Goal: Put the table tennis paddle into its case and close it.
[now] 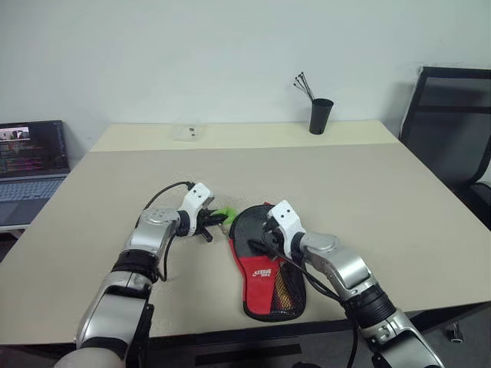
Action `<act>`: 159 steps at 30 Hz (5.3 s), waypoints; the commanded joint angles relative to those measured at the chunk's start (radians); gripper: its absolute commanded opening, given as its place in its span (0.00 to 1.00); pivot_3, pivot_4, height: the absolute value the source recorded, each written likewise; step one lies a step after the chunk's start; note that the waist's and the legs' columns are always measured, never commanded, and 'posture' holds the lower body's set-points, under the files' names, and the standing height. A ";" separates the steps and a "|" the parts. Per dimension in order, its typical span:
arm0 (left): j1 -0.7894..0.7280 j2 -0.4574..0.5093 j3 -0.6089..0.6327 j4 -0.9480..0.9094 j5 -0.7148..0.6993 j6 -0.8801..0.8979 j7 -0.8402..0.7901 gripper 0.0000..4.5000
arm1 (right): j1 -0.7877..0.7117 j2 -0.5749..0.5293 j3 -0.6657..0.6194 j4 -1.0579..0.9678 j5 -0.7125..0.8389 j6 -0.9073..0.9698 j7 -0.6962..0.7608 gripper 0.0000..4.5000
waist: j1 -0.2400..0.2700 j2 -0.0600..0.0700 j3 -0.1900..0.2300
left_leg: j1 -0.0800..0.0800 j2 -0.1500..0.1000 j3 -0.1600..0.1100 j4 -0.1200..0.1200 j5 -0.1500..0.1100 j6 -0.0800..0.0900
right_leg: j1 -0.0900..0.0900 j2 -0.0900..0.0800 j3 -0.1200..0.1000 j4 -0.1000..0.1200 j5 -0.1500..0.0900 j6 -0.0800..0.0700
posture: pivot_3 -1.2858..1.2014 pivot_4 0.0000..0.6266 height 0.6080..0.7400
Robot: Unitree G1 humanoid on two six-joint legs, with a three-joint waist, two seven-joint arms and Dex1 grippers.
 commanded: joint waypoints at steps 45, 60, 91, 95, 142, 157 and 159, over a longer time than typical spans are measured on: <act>-0.489 -0.494 -0.362 0.470 0.639 -0.508 0.713 0.02 | 0.174 0.045 0.040 -0.113 -0.075 0.150 -0.010 1.00 | 0.004 -0.001 -0.001 | -0.001 -0.002 0.001 0.000 0.001 0.000 | 0.000 -0.002 0.000 -0.002 0.002 0.001 | 0.52 0.24 1.00; -0.467 -0.530 -0.320 0.469 0.595 -0.550 0.605 0.18 | 0.159 0.052 0.024 -0.096 -0.076 0.142 -0.017 1.00 | 0.003 -0.001 -0.002 | -0.001 -0.003 0.001 0.000 0.001 0.000 | 0.000 -0.003 0.000 -0.002 0.001 0.002 | 0.52 0.24 1.00; -0.111 -0.207 0.152 0.132 -0.018 -0.412 -0.082 0.71 | 0.157 -0.098 -0.291 -0.528 0.275 0.372 0.146 1.00 | -0.002 0.000 -0.001 | -0.002 -0.002 0.001 0.000 0.001 0.000 | -0.001 -0.002 0.000 -0.002 0.002 0.001 | 0.52 0.24 1.00; 0.034 -0.184 0.154 -0.085 -0.082 -0.291 -0.130 0.71 | 0.147 -0.159 -0.309 -0.434 0.235 0.290 0.133 1.00 | 0.000 0.000 -0.001 | -0.002 -0.002 0.001 0.000 0.001 0.000 | -0.001 -0.002 0.000 -0.002 0.002 0.001 | 0.52 0.24 1.00; 0.397 -0.036 -0.067 -0.532 -0.132 -0.057 -0.323 0.00 | -0.428 -0.107 -0.388 0.737 0.102 -0.285 -0.014 1.00 | -0.002 0.003 -0.002 | 0.000 -0.001 0.004 0.000 0.001 0.001 | 0.000 -0.001 0.004 -0.001 0.002 0.001 | 0.52 0.24 1.00; 0.445 -0.015 -0.068 -0.626 -0.140 -0.006 -0.297 0.00 | -0.555 0.036 -0.439 1.169 0.013 -0.529 -0.159 0.96 | -0.005 0.004 -0.003 | 0.001 0.000 0.005 -0.002 0.001 0.001 | 0.000 -0.002 0.005 -0.001 0.002 0.001 | 0.52 0.24 1.00; 0.443 -0.015 -0.070 -0.629 -0.141 -0.002 -0.295 0.00 | -0.553 0.043 -0.456 1.173 0.019 -0.525 -0.166 0.86 | -0.005 0.004 -0.003 | 0.001 0.000 0.005 -0.002 0.001 0.001 | 0.000 -0.002 0.005 -0.001 0.002 0.001 | 0.52 0.24 1.00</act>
